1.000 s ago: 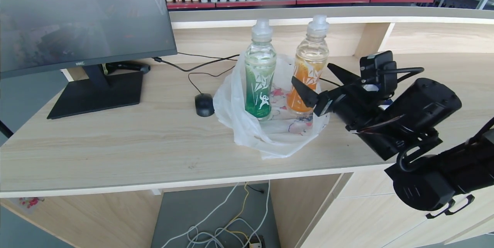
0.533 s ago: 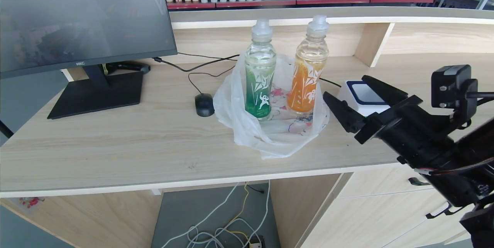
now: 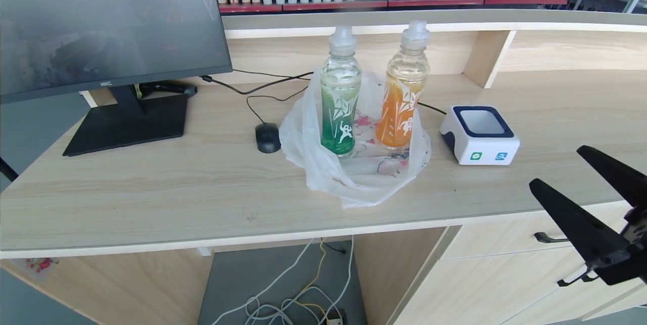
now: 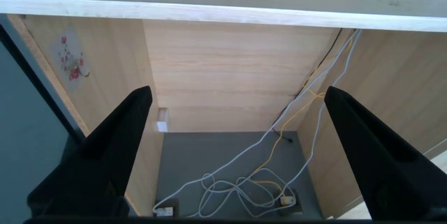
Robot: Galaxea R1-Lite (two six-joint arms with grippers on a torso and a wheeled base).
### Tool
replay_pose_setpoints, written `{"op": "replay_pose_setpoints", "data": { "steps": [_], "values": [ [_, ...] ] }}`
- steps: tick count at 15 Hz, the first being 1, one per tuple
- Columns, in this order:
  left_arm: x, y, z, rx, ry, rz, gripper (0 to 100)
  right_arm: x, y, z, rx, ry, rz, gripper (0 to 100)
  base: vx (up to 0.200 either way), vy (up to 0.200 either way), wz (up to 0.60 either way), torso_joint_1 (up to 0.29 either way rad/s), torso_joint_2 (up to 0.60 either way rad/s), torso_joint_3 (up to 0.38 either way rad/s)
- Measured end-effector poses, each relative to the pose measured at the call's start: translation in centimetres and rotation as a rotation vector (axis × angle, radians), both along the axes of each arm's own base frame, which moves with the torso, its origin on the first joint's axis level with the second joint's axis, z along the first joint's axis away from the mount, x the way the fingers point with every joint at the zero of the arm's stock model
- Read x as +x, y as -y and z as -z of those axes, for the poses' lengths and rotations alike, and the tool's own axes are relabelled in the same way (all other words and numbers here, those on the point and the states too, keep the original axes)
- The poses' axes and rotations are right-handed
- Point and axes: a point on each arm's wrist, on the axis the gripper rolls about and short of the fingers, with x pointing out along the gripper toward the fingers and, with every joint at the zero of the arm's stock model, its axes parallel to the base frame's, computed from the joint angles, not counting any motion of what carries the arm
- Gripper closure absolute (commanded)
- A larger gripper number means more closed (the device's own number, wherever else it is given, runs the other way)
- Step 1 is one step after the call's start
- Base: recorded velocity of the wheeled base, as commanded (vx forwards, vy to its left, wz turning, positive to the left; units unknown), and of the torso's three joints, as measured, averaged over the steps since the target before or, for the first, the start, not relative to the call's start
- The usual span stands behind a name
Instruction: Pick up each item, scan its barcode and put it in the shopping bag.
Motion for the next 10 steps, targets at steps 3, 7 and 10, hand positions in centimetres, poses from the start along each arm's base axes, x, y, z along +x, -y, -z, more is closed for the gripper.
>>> {"op": "replay_pose_setpoints", "data": {
  "steps": [3, 7, 10],
  "values": [
    [0.0, 0.0, 0.0, 0.001, 0.000, 0.000, 0, -1.2, 0.6, 1.7, -0.052, -0.146, -0.004, 0, 0.000, 0.000, 0.00, 0.000, 0.00, 0.000],
    [0.0, 0.0, 0.0, 0.001, 0.000, 0.000, 0, -3.8, 1.8, 4.1, -0.150, -0.357, -0.018, 0, 0.000, 0.000, 0.00, 0.000, 0.00, 0.000],
    [0.0, 0.0, 0.0, 0.001, 0.000, 0.000, 0, -6.9, 3.4, 6.3, -0.201, -0.492, -0.035, 0, 0.000, 0.000, 0.00, 0.000, 0.00, 0.000]
  ]
}}
